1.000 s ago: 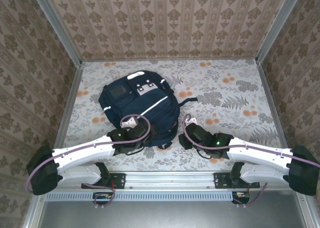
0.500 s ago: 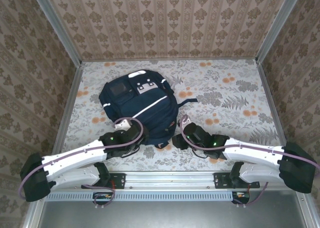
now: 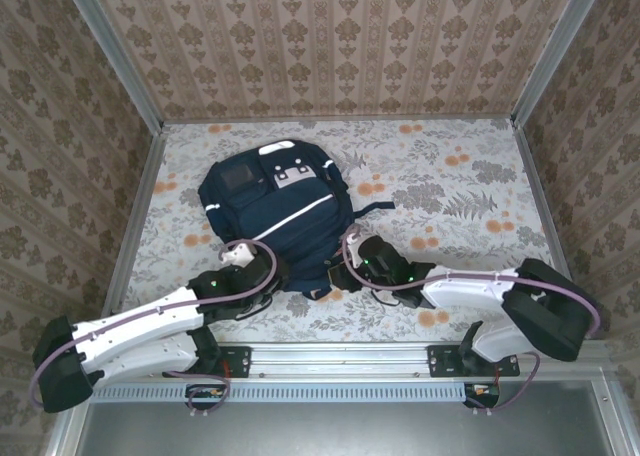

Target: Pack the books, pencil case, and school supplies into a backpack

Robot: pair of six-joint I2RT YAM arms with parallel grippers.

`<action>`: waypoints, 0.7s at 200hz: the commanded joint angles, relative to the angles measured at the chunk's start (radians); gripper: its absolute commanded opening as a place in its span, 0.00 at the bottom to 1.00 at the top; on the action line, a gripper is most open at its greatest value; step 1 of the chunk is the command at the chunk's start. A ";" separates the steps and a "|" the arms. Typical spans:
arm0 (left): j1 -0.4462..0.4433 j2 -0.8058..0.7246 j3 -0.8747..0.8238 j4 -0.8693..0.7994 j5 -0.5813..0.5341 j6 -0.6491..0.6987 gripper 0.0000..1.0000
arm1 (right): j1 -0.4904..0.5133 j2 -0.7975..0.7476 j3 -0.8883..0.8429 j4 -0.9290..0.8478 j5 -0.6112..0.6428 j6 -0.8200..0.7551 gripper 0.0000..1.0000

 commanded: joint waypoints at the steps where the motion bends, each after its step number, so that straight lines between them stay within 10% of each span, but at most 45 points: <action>1: 0.007 -0.026 -0.008 -0.041 -0.018 -0.022 0.00 | -0.007 0.050 0.037 0.058 -0.054 -0.037 0.35; 54: 0.008 -0.050 -0.024 -0.039 -0.018 -0.033 0.00 | -0.010 0.145 0.088 0.084 -0.116 -0.033 0.35; 107: 0.009 -0.051 -0.025 -0.044 -0.020 -0.037 0.00 | -0.010 0.107 0.056 0.071 -0.015 -0.046 0.00; 140: 0.010 -0.081 -0.040 -0.068 -0.037 -0.048 0.00 | -0.010 0.009 0.071 -0.085 0.094 -0.059 0.00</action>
